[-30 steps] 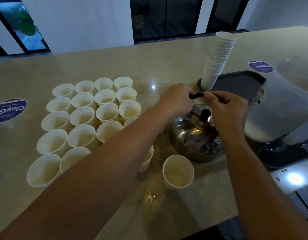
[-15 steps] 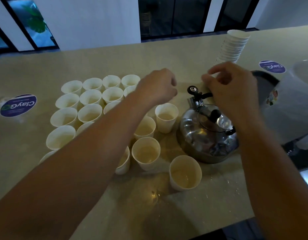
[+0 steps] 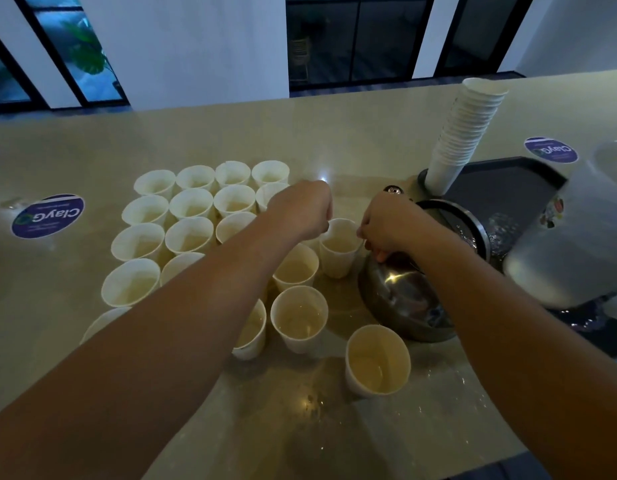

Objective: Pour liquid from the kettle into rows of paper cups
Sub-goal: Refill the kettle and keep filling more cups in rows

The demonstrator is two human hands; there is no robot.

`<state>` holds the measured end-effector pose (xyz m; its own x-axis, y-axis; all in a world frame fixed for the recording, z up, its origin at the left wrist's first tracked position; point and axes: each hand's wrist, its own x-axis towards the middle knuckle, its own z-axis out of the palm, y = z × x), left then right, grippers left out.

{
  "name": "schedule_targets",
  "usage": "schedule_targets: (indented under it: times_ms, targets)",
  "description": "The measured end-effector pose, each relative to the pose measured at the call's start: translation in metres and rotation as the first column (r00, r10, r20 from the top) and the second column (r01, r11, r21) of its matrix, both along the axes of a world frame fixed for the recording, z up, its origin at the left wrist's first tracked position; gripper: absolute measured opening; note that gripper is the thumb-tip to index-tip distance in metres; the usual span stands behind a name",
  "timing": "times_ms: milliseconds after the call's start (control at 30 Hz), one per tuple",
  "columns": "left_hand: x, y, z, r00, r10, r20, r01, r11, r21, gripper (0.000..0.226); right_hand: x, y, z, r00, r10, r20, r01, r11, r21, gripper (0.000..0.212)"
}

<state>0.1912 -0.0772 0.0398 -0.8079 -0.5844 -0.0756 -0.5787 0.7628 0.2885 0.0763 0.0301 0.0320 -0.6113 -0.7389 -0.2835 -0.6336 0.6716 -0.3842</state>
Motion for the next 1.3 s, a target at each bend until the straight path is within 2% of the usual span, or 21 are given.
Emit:
schedule_targets:
  times_ms: [100,200,333,433,533,567,667,733,833,933,1033,1300]
  targets:
    - [-0.003,-0.001,0.0,1.0,-0.001,0.009,0.001,1.0,-0.001,0.02,-0.002,-0.003,-0.007,0.998,-0.033,0.054,0.035,0.999,-0.029,0.02]
    - [-0.004,-0.003,0.0,1.0,0.004,0.0,-0.004,1.0,0.016,0.019,-0.006,-0.009,-0.01,0.999,-0.031,0.033,0.033,0.998,-0.054,0.02]
    - [-0.001,-0.01,0.0,0.998,0.038,-0.047,-0.037,0.999,0.027,0.018,-0.006,-0.022,-0.007,0.991,0.052,-0.126,-0.043,0.997,0.069,0.015]
    - [0.001,-0.015,0.001,0.996,0.057,-0.068,-0.056,0.998,0.013,0.019,-0.007,-0.033,-0.007,0.976,0.085,-0.199,-0.07,0.994,0.082,0.005]
    - [0.002,-0.018,0.002,0.997,0.065,-0.051,-0.068,0.996,-0.052,0.019,-0.007,-0.047,-0.007,0.952,0.122,-0.282,-0.106,0.992,0.071,0.03]
    - [0.002,-0.019,0.002,0.997,0.07,-0.038,-0.073,0.995,-0.074,0.018,-0.008,-0.053,-0.005,0.944,0.141,-0.297,-0.128,0.99,0.064,0.031]
    - [0.002,-0.026,0.002,0.996,0.09,-0.025,-0.092,0.989,-0.116,0.016,-0.014,-0.073,-0.002,0.928,0.18,-0.327,-0.169,0.984,0.063,0.017]
    - [0.004,-0.032,0.002,0.993,0.105,-0.053,-0.111,0.985,-0.134,0.017,-0.019,-0.085,-0.002,0.919,0.193,-0.344,-0.175,0.981,0.081,0.017]
    - [0.006,-0.046,0.003,0.984,0.139,-0.114,-0.154,0.979,-0.133,0.018,-0.028,-0.108,-0.004,0.926,0.191,-0.326,-0.185,0.982,0.048,0.006]
    - [0.006,-0.062,0.005,0.967,0.192,-0.167,-0.208,0.974,-0.085,0.017,-0.036,-0.13,-0.007,0.934,0.205,-0.292,-0.202,0.978,0.043,0.017]
    - [0.005,-0.076,0.005,0.948,0.242,-0.207,-0.256,0.965,-0.047,0.016,-0.042,-0.147,-0.007,0.943,0.225,-0.244,-0.218,0.974,0.055,0.018]
    - [-0.001,-0.1,-0.005,0.948,0.266,-0.173,-0.276,0.96,-0.039,0.026,-0.052,-0.172,-0.006,0.982,0.154,-0.111,-0.162,0.985,-0.067,0.021]
